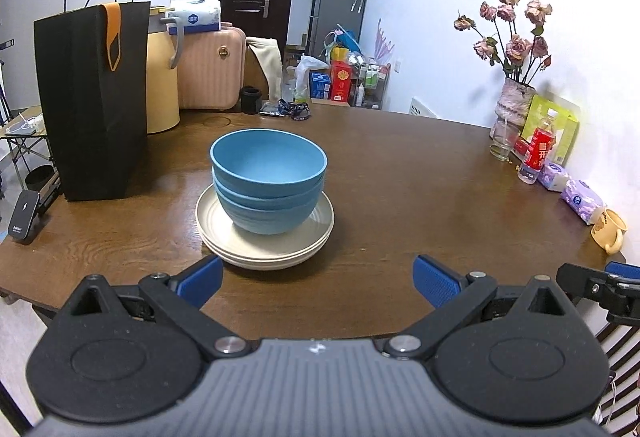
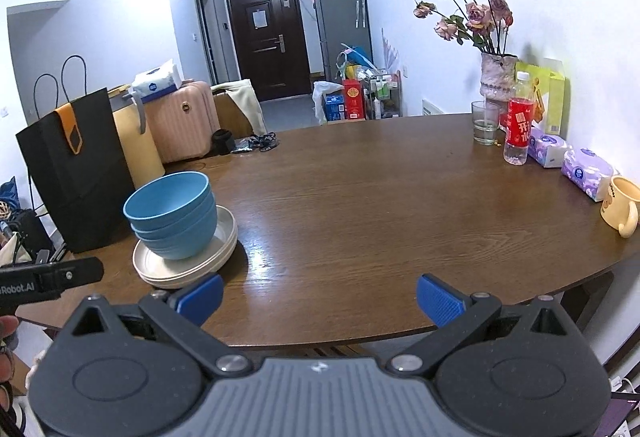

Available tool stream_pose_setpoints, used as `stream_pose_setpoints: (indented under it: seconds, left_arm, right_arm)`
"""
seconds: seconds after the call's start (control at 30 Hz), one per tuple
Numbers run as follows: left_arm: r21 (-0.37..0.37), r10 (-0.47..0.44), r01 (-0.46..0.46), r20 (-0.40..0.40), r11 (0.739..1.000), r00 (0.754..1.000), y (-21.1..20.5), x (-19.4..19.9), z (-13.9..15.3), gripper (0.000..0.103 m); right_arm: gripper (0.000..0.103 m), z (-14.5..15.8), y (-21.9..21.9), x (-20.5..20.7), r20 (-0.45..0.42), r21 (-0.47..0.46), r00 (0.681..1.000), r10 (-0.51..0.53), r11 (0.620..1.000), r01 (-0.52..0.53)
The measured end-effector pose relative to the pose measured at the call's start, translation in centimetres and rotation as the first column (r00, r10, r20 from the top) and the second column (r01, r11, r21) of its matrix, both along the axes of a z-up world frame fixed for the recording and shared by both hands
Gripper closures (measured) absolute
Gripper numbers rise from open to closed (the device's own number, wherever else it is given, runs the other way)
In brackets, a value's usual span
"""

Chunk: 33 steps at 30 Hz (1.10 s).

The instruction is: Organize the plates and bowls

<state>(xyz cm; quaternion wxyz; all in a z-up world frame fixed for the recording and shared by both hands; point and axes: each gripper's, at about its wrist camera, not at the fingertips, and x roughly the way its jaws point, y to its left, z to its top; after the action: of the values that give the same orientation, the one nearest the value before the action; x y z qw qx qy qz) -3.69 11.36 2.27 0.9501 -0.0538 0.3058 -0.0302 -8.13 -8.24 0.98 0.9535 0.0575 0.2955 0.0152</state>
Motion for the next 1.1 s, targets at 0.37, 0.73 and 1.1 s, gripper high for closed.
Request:
stream_pose_setpoints:
  seconds: [0.37, 0.73, 1.1]
  left_arm:
    - [-0.002, 0.009, -0.009, 0.002, 1.000, 1.000, 1.1, -0.9, 0.1, 0.000]
    - [-0.002, 0.007, -0.007, 0.014, 1.000, 1.000, 1.3, -1.5, 0.3, 0.000]
    - [-0.007, -0.001, 0.001, 0.025, 1.000, 1.000, 1.1, -2.0, 0.5, 0.000]
  right_arm:
    - [0.000, 0.2, 0.7, -0.5, 0.003, -0.005, 1.000, 0.014, 1.000, -0.014]
    - [0.000, 0.5, 1.1, -1.1, 0.015, -0.009, 1.000, 0.019, 1.000, -0.019]
    - [0.000, 0.7, 0.8, -1.6, 0.024, -0.012, 1.000, 0.013, 1.000, -0.012]
